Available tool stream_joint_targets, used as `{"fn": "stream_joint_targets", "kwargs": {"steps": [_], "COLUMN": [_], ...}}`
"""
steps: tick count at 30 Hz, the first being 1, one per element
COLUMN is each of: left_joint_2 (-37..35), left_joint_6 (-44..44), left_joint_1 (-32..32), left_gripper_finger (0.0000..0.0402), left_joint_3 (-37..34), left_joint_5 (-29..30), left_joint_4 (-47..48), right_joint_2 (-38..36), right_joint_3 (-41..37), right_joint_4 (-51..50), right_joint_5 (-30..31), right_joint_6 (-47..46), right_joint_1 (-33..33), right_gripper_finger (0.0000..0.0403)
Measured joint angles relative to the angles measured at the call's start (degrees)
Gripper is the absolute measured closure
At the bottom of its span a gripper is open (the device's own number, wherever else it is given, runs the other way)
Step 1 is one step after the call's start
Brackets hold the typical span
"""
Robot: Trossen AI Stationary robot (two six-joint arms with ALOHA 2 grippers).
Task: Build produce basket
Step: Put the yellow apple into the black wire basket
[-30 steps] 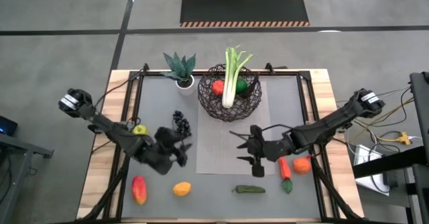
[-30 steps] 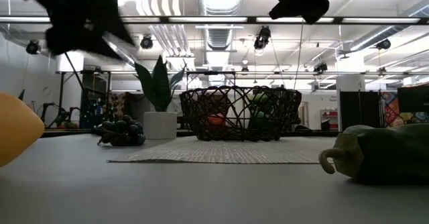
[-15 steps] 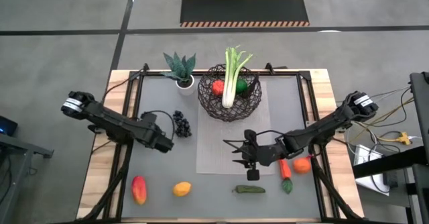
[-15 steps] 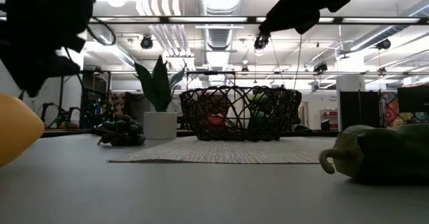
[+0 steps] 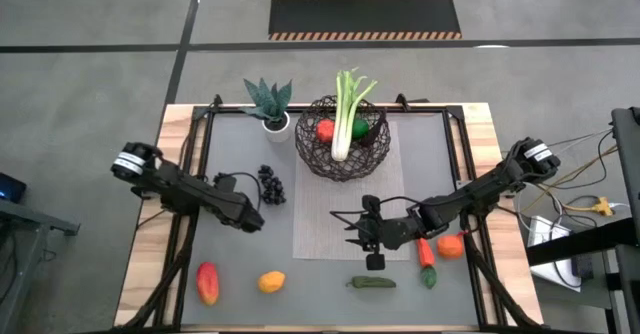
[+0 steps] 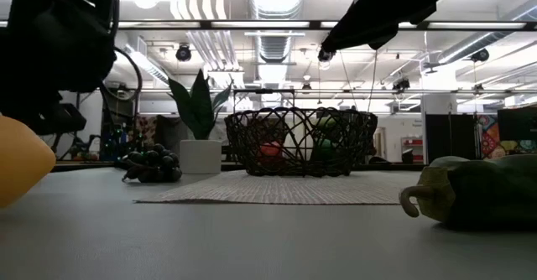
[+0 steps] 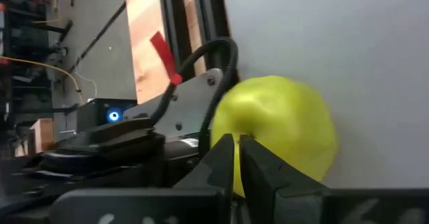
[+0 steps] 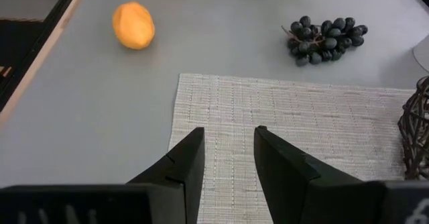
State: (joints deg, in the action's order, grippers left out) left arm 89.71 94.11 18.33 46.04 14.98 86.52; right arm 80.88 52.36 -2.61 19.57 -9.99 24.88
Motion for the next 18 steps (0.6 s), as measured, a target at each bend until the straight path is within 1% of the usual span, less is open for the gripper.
{"fn": "stream_joint_targets", "kwargs": {"steps": [6,9,11,15,18], "left_joint_2": [1.39,0.55,-0.3,-1.89,-2.38], "left_joint_6": [-1.87,-1.91,-2.38,-6.04,-10.59], "left_joint_1": [0.0,0.16,0.32,0.78,1.09], "left_gripper_finger": [0.0401,0.0401,0.0401,0.0401,0.0401], "left_joint_3": [0.86,2.9,4.62,9.05,11.99], "left_joint_5": [0.11,0.52,-0.27,0.0,0.06], "left_joint_4": [-3.93,-5.94,-7.71,-7.51,-7.3], "right_joint_2": [0.0,0.0,0.0,0.0,0.0], "right_joint_3": [0.0,-0.02,-0.02,-0.11,-0.13], "right_joint_4": [-0.02,-0.02,-0.04,-0.07,-0.07], "right_joint_5": [-0.01,-0.02,-0.02,-0.04,-0.02], "right_joint_6": [-0.03,-0.47,-0.63,-0.62,-0.62], "right_joint_1": [0.0,0.0,0.0,0.0,0.0], "right_gripper_finger": [0.0282,0.0284,0.0288,0.0294,0.0296]}}
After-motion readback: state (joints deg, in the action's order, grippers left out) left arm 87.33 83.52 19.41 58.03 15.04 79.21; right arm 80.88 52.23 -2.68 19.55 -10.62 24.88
